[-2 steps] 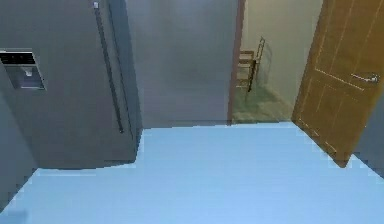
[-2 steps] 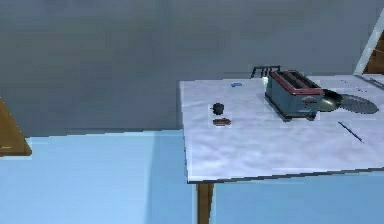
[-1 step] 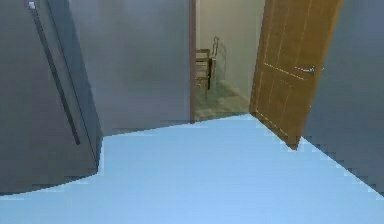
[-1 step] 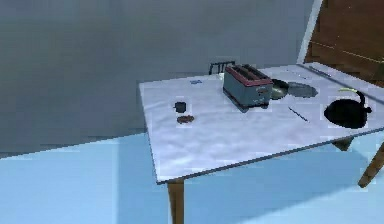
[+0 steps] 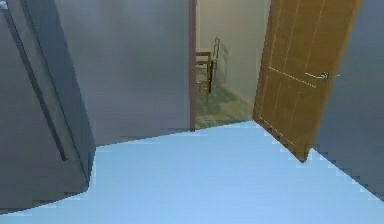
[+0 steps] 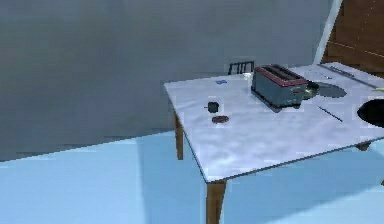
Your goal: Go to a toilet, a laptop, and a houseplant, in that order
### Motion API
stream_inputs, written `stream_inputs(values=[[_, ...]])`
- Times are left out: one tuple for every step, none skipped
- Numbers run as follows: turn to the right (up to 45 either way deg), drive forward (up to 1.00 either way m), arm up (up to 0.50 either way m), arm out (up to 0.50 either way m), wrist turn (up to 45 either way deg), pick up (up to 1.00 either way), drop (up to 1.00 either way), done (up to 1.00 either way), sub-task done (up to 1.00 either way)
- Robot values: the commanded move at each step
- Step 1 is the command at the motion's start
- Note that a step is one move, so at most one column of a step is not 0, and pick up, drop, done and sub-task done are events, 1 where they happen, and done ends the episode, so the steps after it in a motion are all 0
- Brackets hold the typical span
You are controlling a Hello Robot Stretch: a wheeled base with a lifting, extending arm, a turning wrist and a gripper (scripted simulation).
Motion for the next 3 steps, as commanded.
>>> stream_inputs(values=[[6.0, 0.00, 0.00, 0.00, 0.0, 0.00, 0.00, 0.00, 0.00], [0.0, 1.00, 0.00, 0.00, 0.0, 0.00, 0.00, 0.00, 0.00], [3.0, 0.00, 0.00, 0.00, 0.0, 0.00, 0.00, 0.00, 0.00]])
